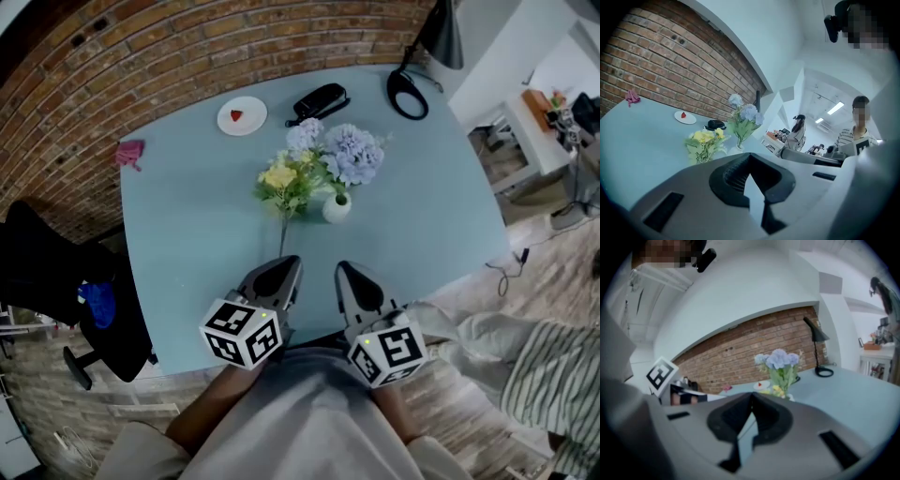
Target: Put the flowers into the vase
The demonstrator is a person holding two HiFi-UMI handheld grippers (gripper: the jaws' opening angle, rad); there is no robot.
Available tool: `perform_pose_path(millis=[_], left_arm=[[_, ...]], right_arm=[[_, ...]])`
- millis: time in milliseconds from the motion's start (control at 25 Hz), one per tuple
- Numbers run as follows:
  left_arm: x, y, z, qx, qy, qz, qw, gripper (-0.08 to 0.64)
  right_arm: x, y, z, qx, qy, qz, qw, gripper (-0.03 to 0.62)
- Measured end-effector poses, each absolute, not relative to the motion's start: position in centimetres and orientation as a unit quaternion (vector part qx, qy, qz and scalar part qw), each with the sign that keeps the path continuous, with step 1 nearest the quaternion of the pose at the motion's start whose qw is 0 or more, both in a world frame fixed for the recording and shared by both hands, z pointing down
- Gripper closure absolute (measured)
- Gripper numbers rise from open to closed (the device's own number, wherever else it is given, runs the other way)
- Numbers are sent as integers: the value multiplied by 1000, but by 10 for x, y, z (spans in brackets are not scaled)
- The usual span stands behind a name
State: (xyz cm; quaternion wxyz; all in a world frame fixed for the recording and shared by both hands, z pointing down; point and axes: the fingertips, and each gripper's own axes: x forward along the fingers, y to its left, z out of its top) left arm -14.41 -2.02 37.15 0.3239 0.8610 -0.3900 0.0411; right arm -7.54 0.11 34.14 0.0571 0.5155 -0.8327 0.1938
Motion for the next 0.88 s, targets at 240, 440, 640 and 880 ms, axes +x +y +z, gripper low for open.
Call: perform_pose_path(millis=[240,440,640,880], left_arm=[[-158,-13,373,857,-397,42,326,545],[-168,-15,378,850,-410,48,327,545],[-173,-22,388,844,-421,71,324,545],[-174,-41,409,836,-432,120,317,543]], right_arm=[[-86,6,349,515,-829,212,58,569],[-100,7,354,503,-834,219,63,569],[-106,7,357,497,-836,223,67,568],[-104,5,361,491,-837,229,74,568]])
